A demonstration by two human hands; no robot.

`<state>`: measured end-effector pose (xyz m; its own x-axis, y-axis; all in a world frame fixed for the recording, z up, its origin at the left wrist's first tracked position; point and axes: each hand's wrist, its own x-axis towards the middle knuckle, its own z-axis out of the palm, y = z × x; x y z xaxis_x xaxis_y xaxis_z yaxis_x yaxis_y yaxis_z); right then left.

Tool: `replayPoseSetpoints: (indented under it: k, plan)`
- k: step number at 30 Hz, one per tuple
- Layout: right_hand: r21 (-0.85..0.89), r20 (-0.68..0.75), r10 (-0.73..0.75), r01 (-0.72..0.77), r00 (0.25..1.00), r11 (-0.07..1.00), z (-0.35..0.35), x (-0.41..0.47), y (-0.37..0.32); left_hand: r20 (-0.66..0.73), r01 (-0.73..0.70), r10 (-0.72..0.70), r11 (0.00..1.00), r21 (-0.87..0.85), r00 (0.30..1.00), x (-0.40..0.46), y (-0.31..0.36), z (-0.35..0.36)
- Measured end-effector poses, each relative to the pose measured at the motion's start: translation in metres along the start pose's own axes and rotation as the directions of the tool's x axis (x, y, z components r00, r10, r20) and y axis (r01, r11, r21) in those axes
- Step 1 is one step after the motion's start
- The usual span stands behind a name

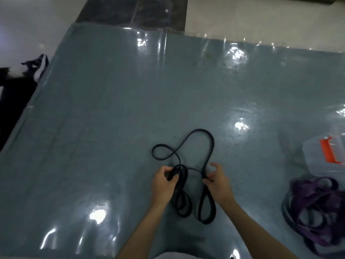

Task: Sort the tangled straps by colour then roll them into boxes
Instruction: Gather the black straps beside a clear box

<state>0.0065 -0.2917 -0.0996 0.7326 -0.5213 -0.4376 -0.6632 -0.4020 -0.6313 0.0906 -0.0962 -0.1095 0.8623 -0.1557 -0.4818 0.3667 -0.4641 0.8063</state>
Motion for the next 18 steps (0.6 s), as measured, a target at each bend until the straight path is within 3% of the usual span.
replayPoseSetpoints:
  k: [3,6,11,18]
  plan:
    - [0.093,0.154,-0.041,0.026,0.987,0.995,0.002,-0.003,0.000,0.013,-0.023,0.024,0.999,-0.035,1.000,0.002,0.010,-0.006]
    - [0.229,0.177,-0.116,0.073,0.977,0.971,-0.004,-0.017,-0.004,0.049,-0.061,0.064,0.997,-0.056,0.997,-0.005,0.030,-0.014]
    - [0.379,0.053,-0.178,0.145,0.983,0.914,-0.036,-0.044,-0.011,0.128,-0.175,0.190,0.977,-0.121,0.973,-0.039,0.083,-0.017]
    - [0.446,-0.234,-0.159,0.251,0.959,0.859,-0.103,-0.095,0.014,0.305,-0.399,0.387,0.917,-0.025,0.870,-0.078,0.141,0.016]
